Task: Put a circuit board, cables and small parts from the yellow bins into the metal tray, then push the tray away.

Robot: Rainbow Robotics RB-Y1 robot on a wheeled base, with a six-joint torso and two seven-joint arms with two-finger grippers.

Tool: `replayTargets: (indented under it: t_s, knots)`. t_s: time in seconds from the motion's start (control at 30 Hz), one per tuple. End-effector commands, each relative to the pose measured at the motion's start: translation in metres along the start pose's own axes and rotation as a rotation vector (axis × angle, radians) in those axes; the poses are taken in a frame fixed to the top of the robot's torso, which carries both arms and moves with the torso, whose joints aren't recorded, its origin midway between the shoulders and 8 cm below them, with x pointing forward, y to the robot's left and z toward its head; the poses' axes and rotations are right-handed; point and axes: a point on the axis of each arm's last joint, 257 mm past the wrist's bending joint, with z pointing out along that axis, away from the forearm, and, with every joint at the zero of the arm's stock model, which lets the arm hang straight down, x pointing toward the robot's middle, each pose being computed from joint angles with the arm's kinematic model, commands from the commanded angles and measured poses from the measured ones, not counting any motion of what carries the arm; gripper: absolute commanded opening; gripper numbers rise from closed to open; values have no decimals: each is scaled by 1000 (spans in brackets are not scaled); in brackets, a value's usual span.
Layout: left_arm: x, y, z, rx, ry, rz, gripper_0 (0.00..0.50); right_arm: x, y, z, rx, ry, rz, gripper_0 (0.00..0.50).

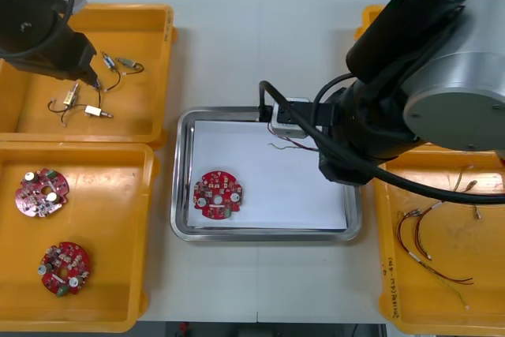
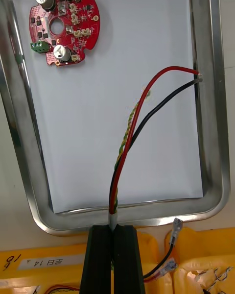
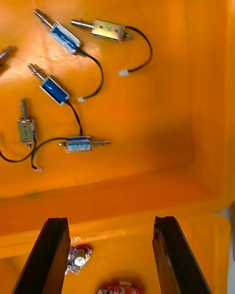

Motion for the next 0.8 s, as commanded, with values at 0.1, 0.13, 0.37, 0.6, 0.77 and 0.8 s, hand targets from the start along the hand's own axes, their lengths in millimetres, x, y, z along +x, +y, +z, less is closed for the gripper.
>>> replayTargets:
  t_s: [0.1, 0.13, 0.37, 0.6, 0.77, 0.8]
  knots:
    - [-30, 50, -6, -51, -105, 44, 500, -1, 7, 21, -1, 82, -53, 0]
    - [-32, 55, -5, -56, -113, 49, 500, 3, 9, 26, -10, 99, -54, 0]
    - [-40, 81, 6, -62, -138, 92, 500, 3, 15, 48, -35, 111, -54, 0]
    - [-42, 94, 7, -58, -133, 119, 500, -1, 18, 62, -24, 101, -46, 0]
    - [-46, 100, 15, -49, -120, 158, 500, 1, 25, 78, -20, 127, -53, 0]
    - [-47, 100, 16, -49, -120, 165, 500, 1, 26, 81, -22, 126, -53, 0]
